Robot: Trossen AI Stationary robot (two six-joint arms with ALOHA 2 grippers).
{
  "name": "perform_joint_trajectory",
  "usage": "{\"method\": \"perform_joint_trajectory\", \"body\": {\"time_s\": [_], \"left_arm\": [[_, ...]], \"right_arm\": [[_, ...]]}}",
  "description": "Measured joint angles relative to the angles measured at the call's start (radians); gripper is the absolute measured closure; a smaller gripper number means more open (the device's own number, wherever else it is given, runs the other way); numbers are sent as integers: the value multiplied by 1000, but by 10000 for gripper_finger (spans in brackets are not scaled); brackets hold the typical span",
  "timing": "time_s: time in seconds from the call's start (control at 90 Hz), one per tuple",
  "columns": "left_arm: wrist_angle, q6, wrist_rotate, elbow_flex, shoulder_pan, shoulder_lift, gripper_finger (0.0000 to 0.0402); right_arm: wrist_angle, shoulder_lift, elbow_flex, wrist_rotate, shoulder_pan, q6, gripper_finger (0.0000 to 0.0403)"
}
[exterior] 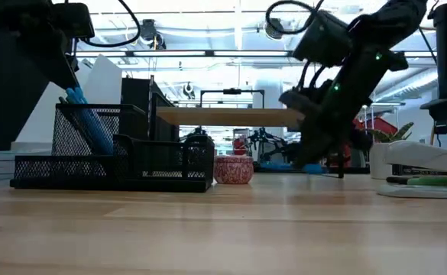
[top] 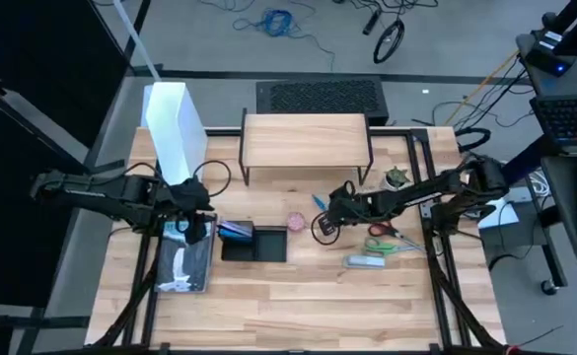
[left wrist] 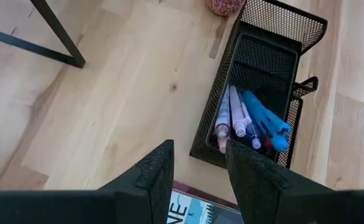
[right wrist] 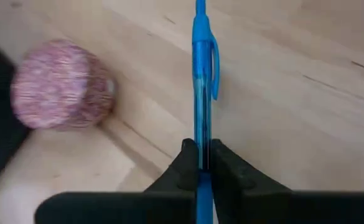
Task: Stock shelves
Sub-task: Put the blue pen into the desk organizer
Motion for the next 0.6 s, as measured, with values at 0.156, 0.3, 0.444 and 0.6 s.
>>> {"method": "perform_joint_trajectory", "body": {"time_s": [0.156, 0.3, 0.444, 0.6], "left_arm": [[28, 1, 0, 0, 0, 0, 269], [84, 7, 0, 0, 0, 0, 269], [160, 13, 22, 0, 0, 0, 269], [293, 49, 77, 0, 0, 0, 269]], "right_arm": [[108, -11, 0, 4, 32, -22, 401], [294, -11, 1, 0, 56, -82, 401], [536, -12, 2, 5, 72, -195, 401], [799, -12, 3, 7, 75, -344, 401]]}}
